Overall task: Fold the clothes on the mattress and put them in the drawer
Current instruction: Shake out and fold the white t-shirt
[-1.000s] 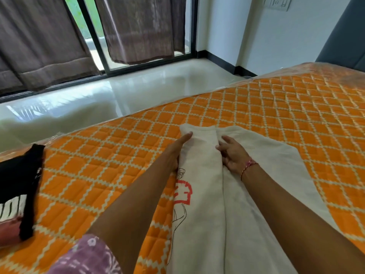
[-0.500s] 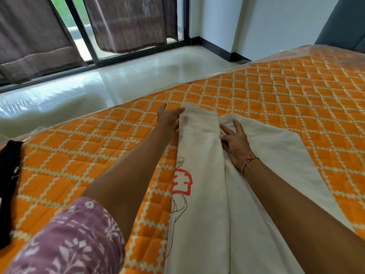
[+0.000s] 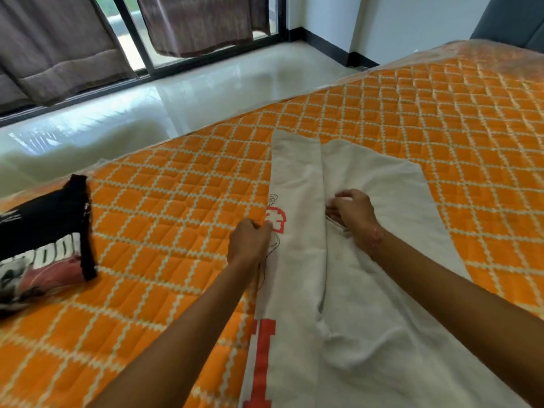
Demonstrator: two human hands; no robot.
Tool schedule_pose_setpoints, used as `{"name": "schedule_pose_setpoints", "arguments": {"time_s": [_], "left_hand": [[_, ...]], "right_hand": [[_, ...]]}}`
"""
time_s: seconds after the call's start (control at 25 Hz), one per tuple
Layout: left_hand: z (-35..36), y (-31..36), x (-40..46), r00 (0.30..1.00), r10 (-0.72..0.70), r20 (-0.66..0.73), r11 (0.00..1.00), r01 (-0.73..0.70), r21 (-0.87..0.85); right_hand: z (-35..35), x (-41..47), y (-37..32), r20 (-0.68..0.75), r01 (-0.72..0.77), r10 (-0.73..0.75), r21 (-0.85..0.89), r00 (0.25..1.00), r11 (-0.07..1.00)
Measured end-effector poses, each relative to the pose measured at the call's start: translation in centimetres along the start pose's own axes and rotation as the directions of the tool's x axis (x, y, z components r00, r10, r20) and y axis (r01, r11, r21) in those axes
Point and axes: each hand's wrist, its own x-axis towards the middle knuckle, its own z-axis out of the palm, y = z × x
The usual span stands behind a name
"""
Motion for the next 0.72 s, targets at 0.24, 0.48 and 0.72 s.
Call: {"name": "schedule_pose_setpoints", "arguments": {"time_s": [0.24,0.48,0.72], "left_hand": [[-1.3,-4.0,-7.5,0.999,0.043,0.007,0.921,-0.043,0.387],[-1.9,-6.7,-14.4,0.997,0.073,-0.036,0.912,-0.053,0.407],[-2.7,-12.5,-25.5,0.984,0.128,-0.126,0.807,-0.030,0.590]], "right_hand": [[-3.4,-9.2,1.4,0.321,0.416,-0.264,-0.684,0.909,0.600],[-10.4,-15.2,5.1,0.626,0.614,0.040,-0.774,0.779,0.155],[-13.8,-21.6,12.5,0.652,0.701,-0.373,-0.713,0.660,-0.005]]}}
